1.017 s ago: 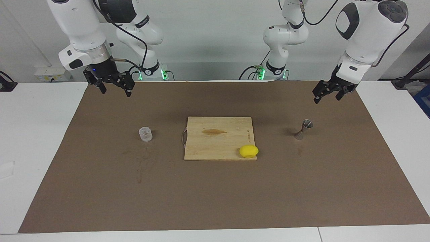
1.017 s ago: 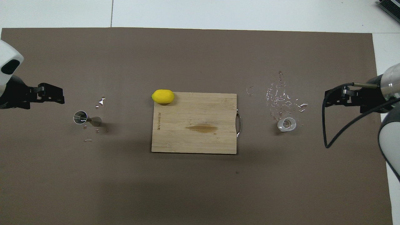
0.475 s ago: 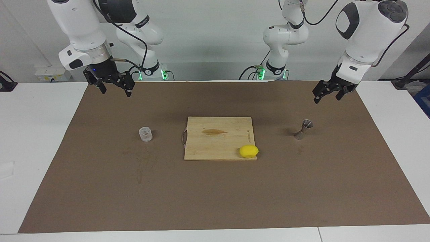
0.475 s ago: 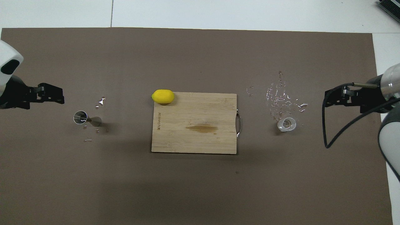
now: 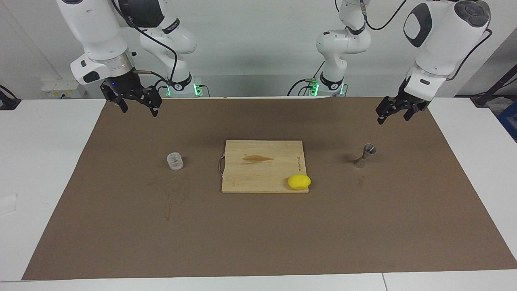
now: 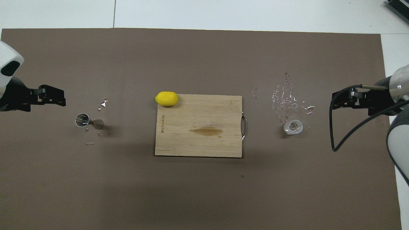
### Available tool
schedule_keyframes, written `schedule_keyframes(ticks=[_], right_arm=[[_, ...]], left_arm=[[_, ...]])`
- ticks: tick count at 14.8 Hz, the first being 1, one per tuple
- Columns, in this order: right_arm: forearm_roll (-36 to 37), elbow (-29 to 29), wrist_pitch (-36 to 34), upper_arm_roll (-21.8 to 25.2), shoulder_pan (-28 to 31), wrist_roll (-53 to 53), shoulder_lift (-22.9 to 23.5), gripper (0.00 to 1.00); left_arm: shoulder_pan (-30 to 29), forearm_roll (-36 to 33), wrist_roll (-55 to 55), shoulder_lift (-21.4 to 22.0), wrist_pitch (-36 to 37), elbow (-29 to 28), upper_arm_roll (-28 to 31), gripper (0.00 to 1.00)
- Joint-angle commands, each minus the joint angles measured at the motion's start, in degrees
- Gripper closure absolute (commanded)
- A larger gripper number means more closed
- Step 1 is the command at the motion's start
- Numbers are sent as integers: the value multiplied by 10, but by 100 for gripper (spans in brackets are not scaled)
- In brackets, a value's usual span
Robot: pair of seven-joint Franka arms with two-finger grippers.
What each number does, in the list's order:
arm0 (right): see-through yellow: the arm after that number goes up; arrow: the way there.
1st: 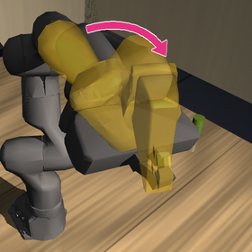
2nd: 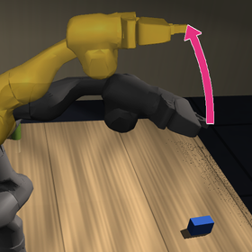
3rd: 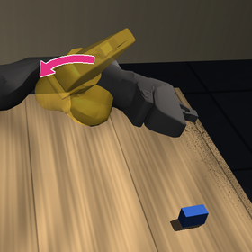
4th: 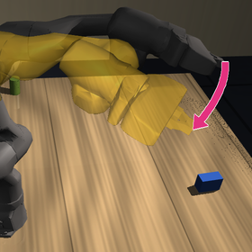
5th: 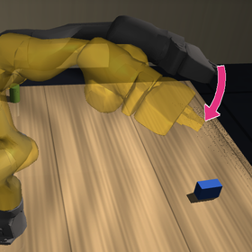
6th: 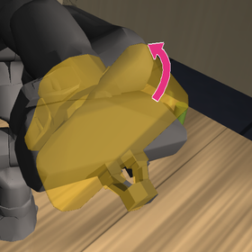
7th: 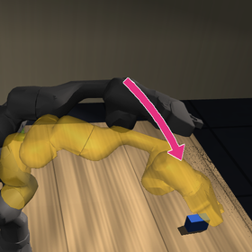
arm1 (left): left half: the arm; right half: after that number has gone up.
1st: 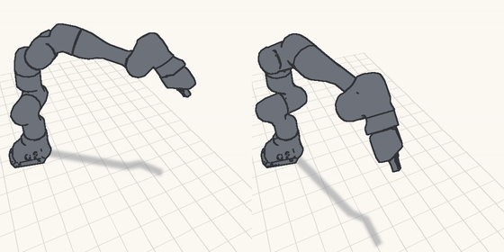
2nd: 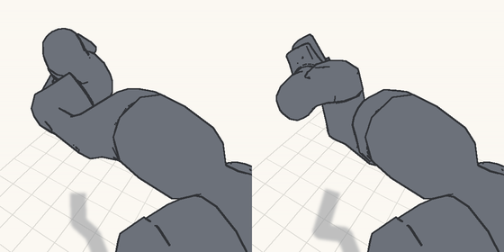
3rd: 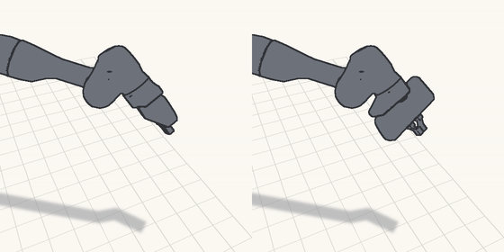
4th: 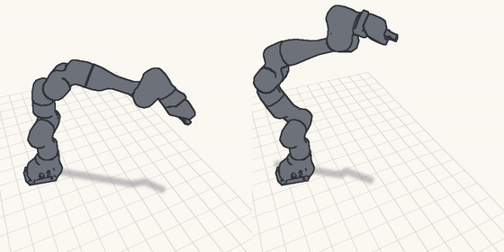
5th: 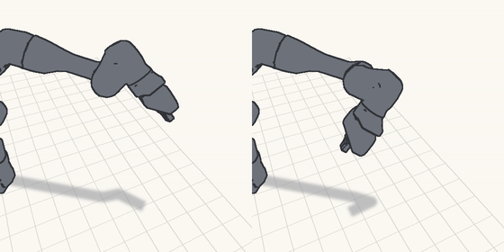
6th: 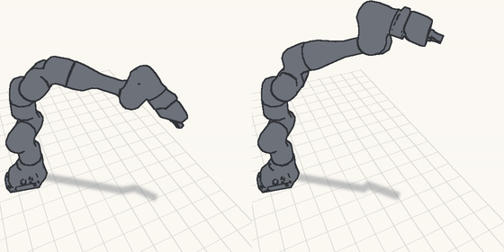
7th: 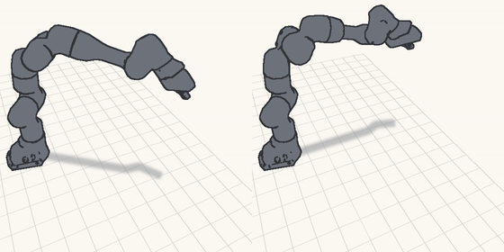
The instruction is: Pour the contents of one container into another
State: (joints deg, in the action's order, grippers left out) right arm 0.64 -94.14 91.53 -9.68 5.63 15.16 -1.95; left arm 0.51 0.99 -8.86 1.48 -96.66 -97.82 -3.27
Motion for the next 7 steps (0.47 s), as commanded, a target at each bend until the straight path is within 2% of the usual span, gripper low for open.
schedule_keyframes(ticks=[1, 5, 7], right_arm=[[-14, -13, -1, -2, 8, -14, -15, 0], [-14, -13, -1, -2, 9, -14, -14, 0], [-14, -13, -1, -2, 8, -14, -14, 0]], left_arm=[[4, 5, 7, 8, 2, -2, 4, 0], [3, 5, 8, 9, -4, -5, 4, 0], [3, 5, -1, 11, -36, -22, 4, 0]])
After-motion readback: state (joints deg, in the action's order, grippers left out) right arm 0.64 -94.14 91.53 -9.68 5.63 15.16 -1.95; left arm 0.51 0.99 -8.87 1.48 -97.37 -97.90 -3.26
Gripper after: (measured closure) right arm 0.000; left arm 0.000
